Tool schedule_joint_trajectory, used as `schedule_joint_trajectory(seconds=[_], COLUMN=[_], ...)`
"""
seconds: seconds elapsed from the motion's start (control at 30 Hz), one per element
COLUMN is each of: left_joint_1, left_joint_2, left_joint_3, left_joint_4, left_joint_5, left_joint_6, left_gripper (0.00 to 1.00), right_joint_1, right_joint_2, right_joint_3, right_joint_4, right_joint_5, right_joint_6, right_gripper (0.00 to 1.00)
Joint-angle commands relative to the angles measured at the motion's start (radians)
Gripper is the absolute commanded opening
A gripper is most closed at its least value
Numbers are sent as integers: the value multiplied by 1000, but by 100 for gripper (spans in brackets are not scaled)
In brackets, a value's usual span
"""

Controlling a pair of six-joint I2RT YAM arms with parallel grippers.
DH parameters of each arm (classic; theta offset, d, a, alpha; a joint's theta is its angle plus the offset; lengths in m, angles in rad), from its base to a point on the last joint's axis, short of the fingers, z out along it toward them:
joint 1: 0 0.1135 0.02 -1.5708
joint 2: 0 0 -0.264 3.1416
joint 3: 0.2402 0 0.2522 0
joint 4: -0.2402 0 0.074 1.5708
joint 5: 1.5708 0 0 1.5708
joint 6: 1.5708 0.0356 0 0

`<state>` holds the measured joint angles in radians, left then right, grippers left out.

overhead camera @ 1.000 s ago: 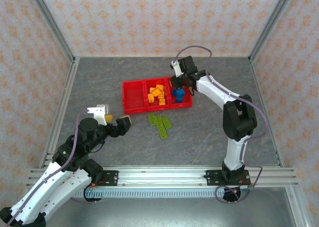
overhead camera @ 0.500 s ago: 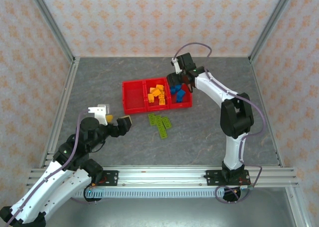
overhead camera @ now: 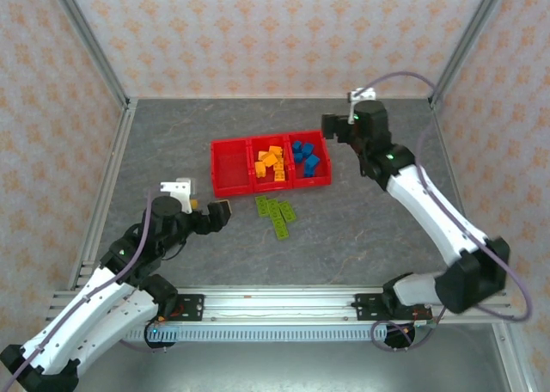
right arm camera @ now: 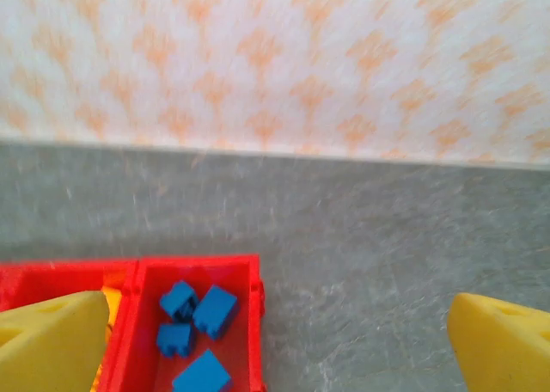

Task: Sort the legos into containers by color
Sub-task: Pick up the lego from the center of the table.

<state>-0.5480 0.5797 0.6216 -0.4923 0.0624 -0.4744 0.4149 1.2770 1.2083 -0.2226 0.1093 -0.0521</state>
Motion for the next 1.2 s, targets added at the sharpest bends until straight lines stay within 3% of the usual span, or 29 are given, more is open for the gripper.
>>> schedule_joint_trajectory(seconds=[0.0,0.3,0.43,0.57,0.8,0.93,1.17], left_joint_1=[3,-9,-74,-189,-308,-367,-407], left_joint_2=[35,172,264,357,543,691,887], left_joint_3=[41,69,80,65,91,176,304], left_joint_4=[-38,-67,-84,-44,50,41,51], left_joint_5=[-26,3,-27,-64,-91,-131,-92], left_joint_6=[-19,-32,-82,-192,-342,-377,-351], left_gripper=[99,99,96,90,77,76,80], right_joint_1=[-1,-1,-1,0,1,1,6], right_joint_2=[-89,-416,-532,-620,-742,-710,-650], right_joint_3=[-72,-290,-442,-551,-636,-664,-658], right_joint_4=[27,-163,-158,-149,-108,-85,-96], right_joint_5=[-9,-346,-486,-490,-537,-535,-537], right_joint_6=[96,258,315,328,347,359,345], right_gripper=[100,100,100,100,100,100,100])
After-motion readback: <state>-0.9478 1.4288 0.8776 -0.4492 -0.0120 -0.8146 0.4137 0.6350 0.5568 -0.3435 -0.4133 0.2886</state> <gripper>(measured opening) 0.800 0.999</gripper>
